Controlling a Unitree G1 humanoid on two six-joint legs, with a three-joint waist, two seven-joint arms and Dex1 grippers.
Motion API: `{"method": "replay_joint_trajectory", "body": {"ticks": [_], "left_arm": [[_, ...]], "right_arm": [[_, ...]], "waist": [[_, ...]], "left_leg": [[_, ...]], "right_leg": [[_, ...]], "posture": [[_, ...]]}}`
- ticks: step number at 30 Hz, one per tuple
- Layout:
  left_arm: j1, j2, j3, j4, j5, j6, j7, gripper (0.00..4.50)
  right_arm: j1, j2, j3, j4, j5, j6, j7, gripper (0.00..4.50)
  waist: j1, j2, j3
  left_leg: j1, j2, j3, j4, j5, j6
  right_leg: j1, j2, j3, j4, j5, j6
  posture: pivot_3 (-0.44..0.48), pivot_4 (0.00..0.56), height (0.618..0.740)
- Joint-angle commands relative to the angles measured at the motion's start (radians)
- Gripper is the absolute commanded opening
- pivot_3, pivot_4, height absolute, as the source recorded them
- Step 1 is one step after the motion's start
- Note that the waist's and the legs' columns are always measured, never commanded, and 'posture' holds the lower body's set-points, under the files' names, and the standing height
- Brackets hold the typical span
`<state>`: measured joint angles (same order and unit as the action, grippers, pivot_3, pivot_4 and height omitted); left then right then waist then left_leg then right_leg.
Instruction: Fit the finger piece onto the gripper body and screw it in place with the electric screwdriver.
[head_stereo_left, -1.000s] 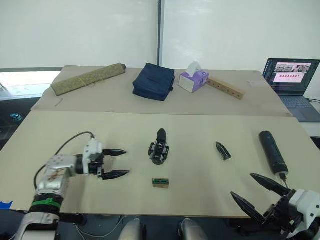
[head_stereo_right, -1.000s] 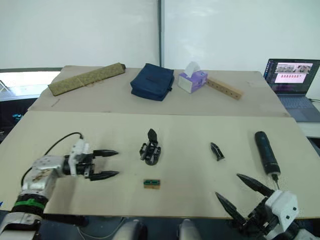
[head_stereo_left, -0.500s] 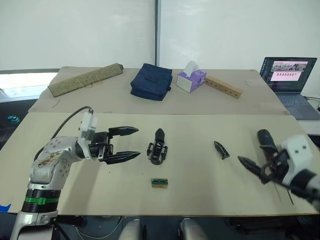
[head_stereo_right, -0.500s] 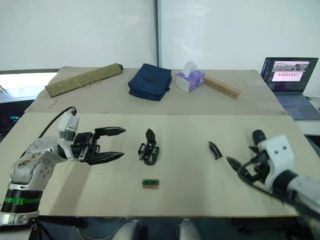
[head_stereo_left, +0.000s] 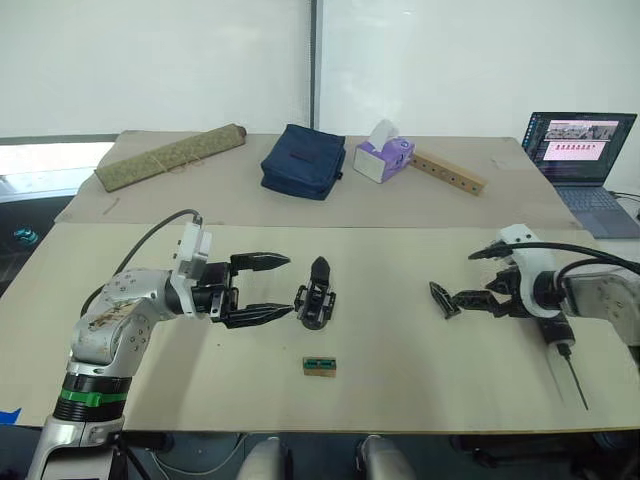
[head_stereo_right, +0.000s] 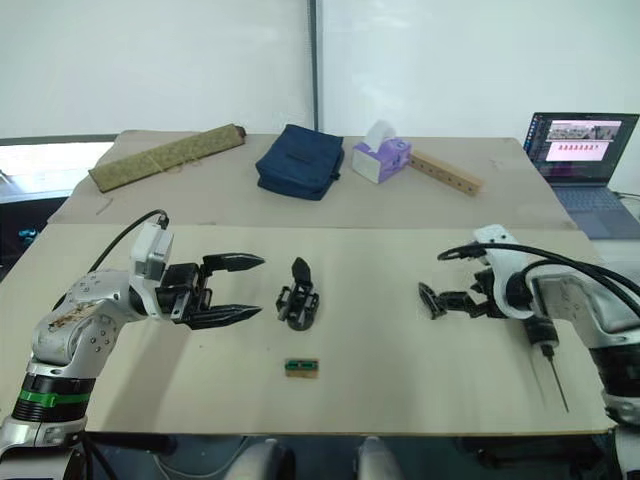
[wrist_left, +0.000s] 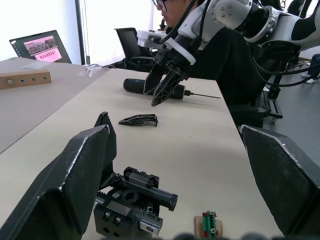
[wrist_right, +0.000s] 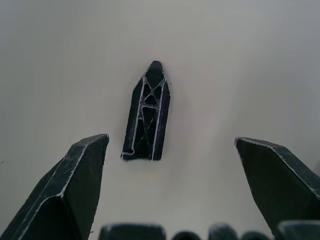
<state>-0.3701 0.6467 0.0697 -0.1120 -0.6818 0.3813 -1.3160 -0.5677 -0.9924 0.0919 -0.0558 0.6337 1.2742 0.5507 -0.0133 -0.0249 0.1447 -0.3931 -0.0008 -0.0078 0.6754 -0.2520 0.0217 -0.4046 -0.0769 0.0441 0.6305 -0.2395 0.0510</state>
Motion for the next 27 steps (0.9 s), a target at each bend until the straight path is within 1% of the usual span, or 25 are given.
{"method": "replay_joint_trajectory", "body": {"ticks": [1, 4, 8, 11, 15, 19, 20, 21, 23, 25, 27], "left_arm": [[-0.011, 0.003, 0.009, -0.013, 0.005, -0.018, -0.001, 4.46], [-0.008, 0.0, 0.005, -0.02, 0.009, -0.024, -0.003, 4.46], [-0.002, 0.005, 0.005, -0.027, 0.011, -0.025, -0.008, 4.46], [0.001, 0.006, 0.007, -0.028, 0.012, -0.028, -0.009, 4.46], [0.003, 0.006, 0.008, -0.028, 0.014, -0.033, -0.011, 4.5], [0.005, -0.002, 0.011, -0.031, 0.011, -0.037, 0.0, 4.5], [0.003, -0.016, 0.028, -0.034, -0.014, -0.014, 0.029, 4.5], [-0.002, -0.034, 0.054, -0.038, -0.053, 0.022, 0.076, 4.5], [-0.017, -0.056, 0.109, -0.039, -0.123, 0.095, 0.164, 4.5], [-0.02, -0.06, 0.143, -0.043, -0.164, 0.151, 0.225, 4.5], [-0.033, -0.075, 0.17, -0.05, -0.211, 0.209, 0.302, 4.5]], "right_arm": [[-0.059, 0.038, 0.054, 0.046, -0.069, -0.021, 0.016, 4.5], [-0.084, 0.07, 0.09, 0.075, -0.107, -0.02, 0.029, 4.5], [-0.101, 0.075, 0.156, 0.069, -0.144, 0.007, 0.062, 4.5], [-0.107, 0.078, 0.18, 0.076, -0.175, 0.013, 0.07, 4.5], [-0.106, 0.079, 0.202, 0.091, -0.212, 0.008, 0.088, 3.34], [-0.082, 0.076, 0.186, 0.078, -0.242, -0.008, 0.094, 1.9], [-0.068, 0.067, 0.17, 0.06, -0.246, -0.029, 0.097, 1.84], [-0.051, 0.059, 0.145, 0.036, -0.242, -0.055, 0.104, 1.19], [-0.022, 0.068, 0.051, -0.03, -0.222, -0.101, 0.098, 1.16], [0.011, 0.084, -0.044, -0.117, -0.216, -0.197, 0.089, 1.16], [0.046, 0.106, -0.109, -0.213, -0.225, -0.3, 0.072, 1.16]], "waist": [[0.0, 0.0, 0.0], [0.002, 0.0, 0.0], [0.001, 0.0, 0.0], [0.001, 0.0, 0.0], [0.001, 0.0, 0.0], [0.001, 0.0, 0.0], [0.001, 0.0, 0.0], [0.003, 0.0, 0.0], [0.004, 0.0, 0.0], [0.001, 0.0, 0.0], [-0.003, 0.0, 0.0]], "left_leg": [[0.0, 0.0, 0.0, 0.0, 0.0, 0.0], [-0.002, 0.0, 0.0, 0.001, 0.0, 0.0], [-0.003, 0.0, -0.001, 0.001, 0.0, 0.0], [-0.002, 0.0, -0.001, 0.001, 0.0, 0.0], [-0.002, 0.0, -0.001, 0.001, 0.0, 0.0], [-0.002, 0.0, -0.001, 0.001, 0.0, 0.0], [-0.002, 0.0, -0.001, 0.001, 0.0, 0.0], [-0.002, 0.0, -0.001, 0.001, 0.0, 0.0], [-0.003, 0.0, -0.002, 0.001, 0.0, 0.0], [-0.004, 0.0, -0.003, 0.002, 0.0, 0.0], [-0.005, 0.0, -0.002, 0.002, 0.0, 0.0]], "right_leg": [[0.0, 0.0, 0.0, 0.0, 0.0, 0.0], [-0.001, -0.001, 0.0, 0.0, 0.0, 0.0], [-0.002, -0.001, 0.0, 0.0, 0.001, 0.001], [-0.002, -0.001, 0.0, 0.0, 0.001, 0.001], [-0.002, -0.001, 0.0, 0.0, 0.001, 0.001], [-0.002, -0.001, -0.001, 0.0, 0.001, 0.001], [-0.002, -0.001, -0.001, 0.0, 0.001, 0.001], [-0.002, -0.001, -0.001, 0.0, 0.001, 0.001], [-0.001, -0.001, -0.001, 0.0, 0.001, 0.001], [-0.003, -0.001, -0.001, 0.001, 0.001, 0.001], [-0.005, -0.001, 0.0, 0.002, 0.001, 0.001]], "posture": [[0.0, 0.15, 0.74], [0.0, 0.15, 0.74], [0.0, 0.15, 0.74], [0.0, 0.15, 0.74], [0.0, 0.15, 0.74], [0.0, 0.15, 0.74], [0.0, 0.15, 0.74], [0.0, 0.15, 0.74], [0.0, 0.15, 0.74], [0.0, 0.15, 0.74], [0.0, 0.15, 0.74]]}}
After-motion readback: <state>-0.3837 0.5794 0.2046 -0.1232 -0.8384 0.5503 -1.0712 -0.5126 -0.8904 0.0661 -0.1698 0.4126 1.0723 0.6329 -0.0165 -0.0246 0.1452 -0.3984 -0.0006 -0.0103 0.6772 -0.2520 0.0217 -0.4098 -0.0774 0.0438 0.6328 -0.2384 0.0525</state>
